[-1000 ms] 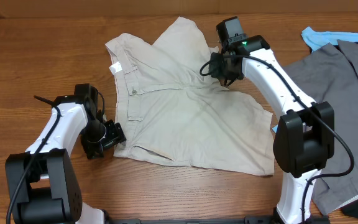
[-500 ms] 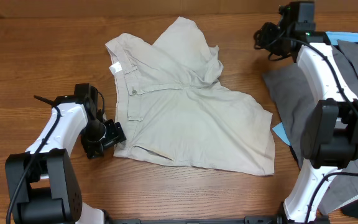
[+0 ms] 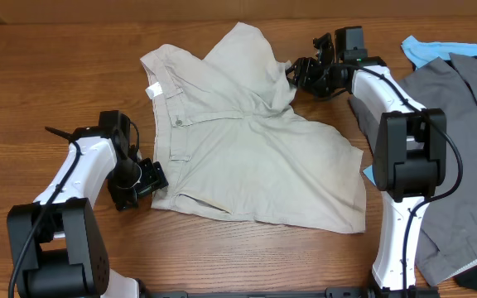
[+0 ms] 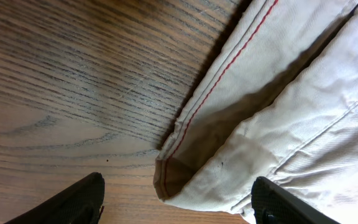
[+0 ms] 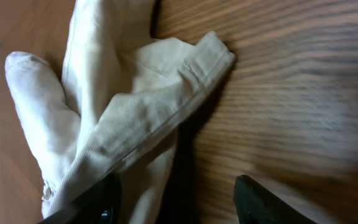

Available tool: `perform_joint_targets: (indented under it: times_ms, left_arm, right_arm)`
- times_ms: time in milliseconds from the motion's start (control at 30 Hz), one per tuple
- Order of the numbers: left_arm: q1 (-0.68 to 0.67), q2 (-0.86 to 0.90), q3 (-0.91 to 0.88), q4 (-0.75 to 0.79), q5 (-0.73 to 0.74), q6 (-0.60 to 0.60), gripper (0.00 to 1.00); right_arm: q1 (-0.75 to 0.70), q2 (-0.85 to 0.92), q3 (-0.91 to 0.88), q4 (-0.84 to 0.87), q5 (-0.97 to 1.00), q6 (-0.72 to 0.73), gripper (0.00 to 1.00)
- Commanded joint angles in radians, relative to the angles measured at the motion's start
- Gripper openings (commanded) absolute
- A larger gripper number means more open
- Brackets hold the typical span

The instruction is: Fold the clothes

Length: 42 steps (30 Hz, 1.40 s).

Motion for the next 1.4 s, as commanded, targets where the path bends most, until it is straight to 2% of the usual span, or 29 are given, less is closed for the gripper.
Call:
perform_joint_targets:
  times_ms: [0,200,300,367,400,467,500,667,833,967,1100,1167,1200,1233,1367]
  left_arm:
    - [0.000,0.003,-0.005,0.000,0.006,-0.003,0.78]
    - [0.000,0.003,-0.005,-0.004,0.006,-0.003,0.78]
    - [0.000,0.003,-0.005,-0.005,0.006,-0.003,0.78]
    - [0.000,0.003,-0.005,-0.008,0.006,-0.003,0.78]
    - [0.000,0.003,-0.005,-0.009,0.006,-0.003,0.78]
    - [0.000,0.003,-0.005,-0.008,0.006,-0.003,0.78]
    - [0.000,0.003,-0.005,-0.007,0.006,-0.003,0.78]
    - [0.000,0.003,-0.005,-0.004,0.006,-0.003,0.79]
    - [0.000,0.003,-0.005,0.013,0.006,-0.003,0.79]
    - [0.000,0.003,-0.005,0.033,0.009,-0.003,0.79]
    - [0.000,0.003,-0.005,0.041,0.014,-0.004,0.79]
    - [0.000,0.003,-0.005,0.037,0.022,-0.003,0.79]
    - [0.000,0.003,-0.005,0.037,0.026,-0.003,0.79]
    - [0.000,0.003,-0.005,0.037,0.031,-0.003,0.79]
    - [0.000,0.003,-0.002,0.078,0.061,-0.003,0.77]
  right_arm:
    - [0.021,0.000,0.003,0.051,-0.021,0.067,0.62]
    - [0.068,0.011,0.003,0.106,-0.020,0.089,0.61]
    - [0.092,0.016,0.003,0.131,-0.020,0.089,0.45]
    - [0.100,0.016,0.003,0.166,-0.021,0.089,0.42]
    - [0.101,0.016,0.003,0.179,-0.020,0.089,0.35]
    - [0.101,0.016,0.003,0.184,-0.020,0.089,0.10]
    - [0.094,0.016,0.003,0.184,-0.019,0.089,0.04]
    - [0.023,-0.003,0.032,0.126,0.039,0.048,0.04]
    - [-0.042,-0.050,0.117,-0.120,0.395,0.045,0.04]
    - [-0.048,-0.050,0.127,-0.302,0.761,0.138,0.04]
    - [-0.036,-0.050,0.118,-0.362,0.793,0.108,0.07]
    - [-0.035,-0.050,0.119,-0.376,0.789,0.112,0.24]
    - [-0.035,-0.050,0.119,-0.365,0.789,0.112,0.25]
    - [-0.035,-0.050,0.122,-0.347,0.779,0.111,0.32]
    - [-0.037,-0.085,0.183,-0.396,0.741,0.058,0.33]
